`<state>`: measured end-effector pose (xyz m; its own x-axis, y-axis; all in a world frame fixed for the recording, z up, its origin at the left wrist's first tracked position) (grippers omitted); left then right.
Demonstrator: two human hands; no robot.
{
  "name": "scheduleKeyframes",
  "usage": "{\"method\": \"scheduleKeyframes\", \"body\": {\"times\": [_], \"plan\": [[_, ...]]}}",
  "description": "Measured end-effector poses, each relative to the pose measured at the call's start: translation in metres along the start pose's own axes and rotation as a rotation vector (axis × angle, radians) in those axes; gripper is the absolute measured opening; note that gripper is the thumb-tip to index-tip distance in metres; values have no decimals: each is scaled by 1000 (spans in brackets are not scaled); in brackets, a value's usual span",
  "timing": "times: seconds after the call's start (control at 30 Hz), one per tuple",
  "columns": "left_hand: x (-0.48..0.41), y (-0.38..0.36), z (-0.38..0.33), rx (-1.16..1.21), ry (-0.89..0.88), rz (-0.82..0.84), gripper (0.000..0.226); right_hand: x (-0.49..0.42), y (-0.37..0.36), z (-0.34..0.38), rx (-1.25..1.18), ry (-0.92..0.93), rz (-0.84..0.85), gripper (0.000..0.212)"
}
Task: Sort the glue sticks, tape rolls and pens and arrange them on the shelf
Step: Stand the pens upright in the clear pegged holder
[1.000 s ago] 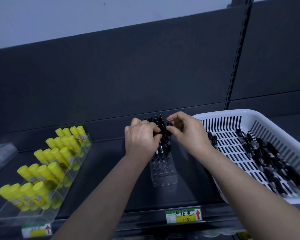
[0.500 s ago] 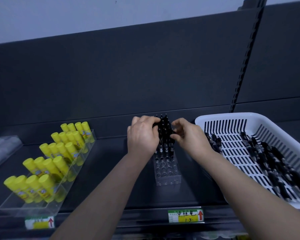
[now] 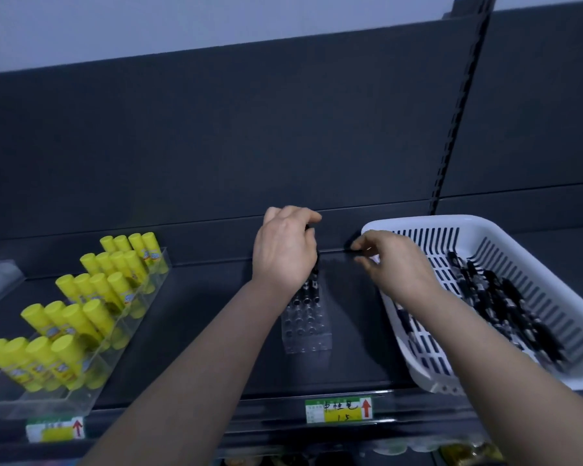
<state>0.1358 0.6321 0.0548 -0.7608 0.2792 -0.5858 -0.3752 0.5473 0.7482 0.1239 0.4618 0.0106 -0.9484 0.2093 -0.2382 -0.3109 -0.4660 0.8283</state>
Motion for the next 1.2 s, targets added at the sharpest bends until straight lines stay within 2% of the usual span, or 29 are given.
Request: {"method": "scheduleKeyframes", "body": {"times": [0.2,0.33,0.4,0.43,0.47,0.57,0.77,0.93,1.1,1.2], "plan": [[-11,-53,-65,17,-122,151,28,12,50,-77,220,-101,-39,20],[-16,-104,-101,-59,-113,423,26,20,66,-123,264,-165,6,23],[-19,-128,-112,-111,-77,559,18,24,71,-138,265,-182,34,24],[-21,-139,-114,-142,-59,605,14,26,72,-144,261,-184,45,24],[-23,-148,-116,-161,-36,628,20,27,75,-149,253,-182,52,24],[-31,-172,-121,-191,8,651,32,29,83,-163,234,-182,59,23],[-31,-208,-120,-222,99,750,18,25,96,-187,183,-189,48,21],[-32,-214,-125,-138,134,715,14,24,97,-196,198,-188,63,22],[-30,-220,-131,82,264,813,54,17,92,-195,178,-193,94,20],[-32,-213,-133,224,320,720,64,12,88,-194,166,-205,142,21]]}}
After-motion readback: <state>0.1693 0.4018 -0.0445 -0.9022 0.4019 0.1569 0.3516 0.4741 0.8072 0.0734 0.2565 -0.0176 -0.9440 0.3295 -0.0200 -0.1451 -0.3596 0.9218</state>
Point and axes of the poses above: each hand's wrist, its own x-axis away from the middle knuckle, its own y-axis out of the back of the hand, z = x × y, the point moved 6 cm from there along -x, towards the middle knuckle, and after that the axes turned 9 degrees about -y, right-handed, at the moved point
